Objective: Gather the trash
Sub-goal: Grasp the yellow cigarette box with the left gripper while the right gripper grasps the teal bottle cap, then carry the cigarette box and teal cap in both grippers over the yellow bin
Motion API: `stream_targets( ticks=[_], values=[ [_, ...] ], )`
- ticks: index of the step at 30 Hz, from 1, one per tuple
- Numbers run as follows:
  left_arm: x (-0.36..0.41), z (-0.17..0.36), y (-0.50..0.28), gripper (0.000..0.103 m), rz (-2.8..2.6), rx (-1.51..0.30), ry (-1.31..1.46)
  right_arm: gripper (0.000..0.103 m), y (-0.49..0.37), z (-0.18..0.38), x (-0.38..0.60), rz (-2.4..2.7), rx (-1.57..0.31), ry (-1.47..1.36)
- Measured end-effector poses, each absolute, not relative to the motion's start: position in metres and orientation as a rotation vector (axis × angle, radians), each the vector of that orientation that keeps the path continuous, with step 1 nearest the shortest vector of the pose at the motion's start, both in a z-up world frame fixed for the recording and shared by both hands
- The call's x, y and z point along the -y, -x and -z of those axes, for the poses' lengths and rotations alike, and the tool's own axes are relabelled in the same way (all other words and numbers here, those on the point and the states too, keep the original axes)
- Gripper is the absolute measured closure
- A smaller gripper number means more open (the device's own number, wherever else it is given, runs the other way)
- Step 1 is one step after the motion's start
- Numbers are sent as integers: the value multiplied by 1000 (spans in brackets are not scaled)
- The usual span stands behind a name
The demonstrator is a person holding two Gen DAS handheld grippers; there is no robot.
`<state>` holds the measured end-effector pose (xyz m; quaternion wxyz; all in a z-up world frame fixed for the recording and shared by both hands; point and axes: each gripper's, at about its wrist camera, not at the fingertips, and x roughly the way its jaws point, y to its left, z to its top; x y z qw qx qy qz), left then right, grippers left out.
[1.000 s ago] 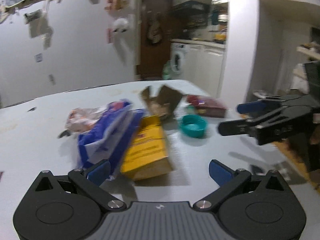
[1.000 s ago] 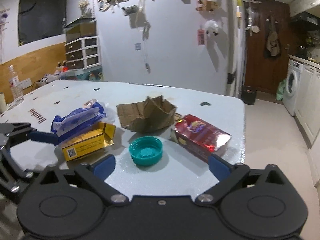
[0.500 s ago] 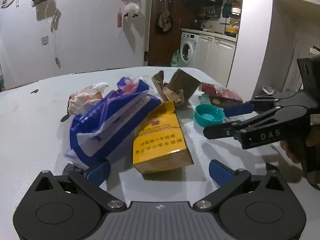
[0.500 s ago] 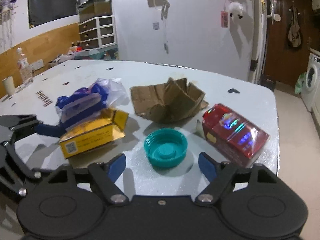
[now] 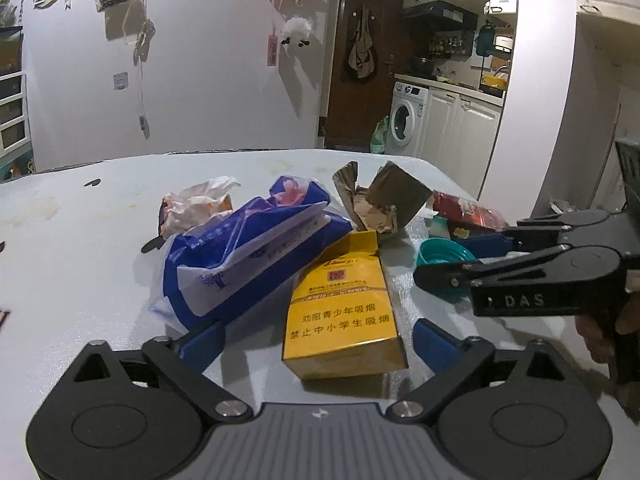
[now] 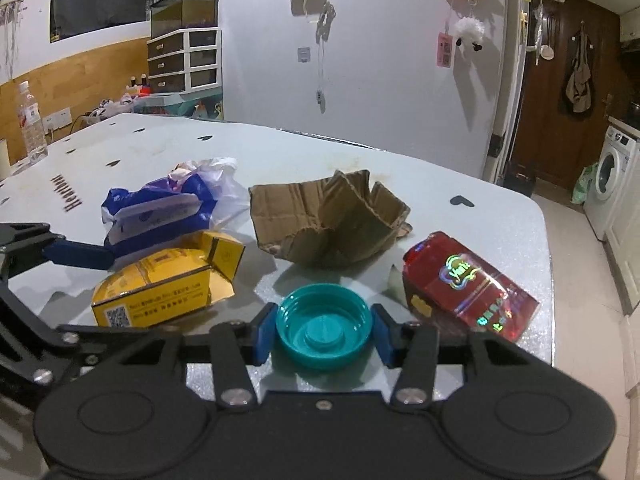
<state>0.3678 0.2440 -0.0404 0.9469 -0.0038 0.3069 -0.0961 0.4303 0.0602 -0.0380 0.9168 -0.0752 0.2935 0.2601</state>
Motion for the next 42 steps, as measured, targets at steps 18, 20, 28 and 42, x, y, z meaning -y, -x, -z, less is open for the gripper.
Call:
stream_targets(
  ticks=[18,20,28,42],
  values=[
    [-250,41,-384,1,108,-614,107,53,-396,38,-49,-528,-602,162],
    [-249,41,-386,1,108,-610,119,53,-397,38,-49,-528,-602,163],
    [-238,40,-404,24,47,-621,89,53,-397,38,-49,-528,-602,157],
    [-210,36,-361,44,8,-589,-6,53,-387,36,-38,-446,-570,131]
  ],
)
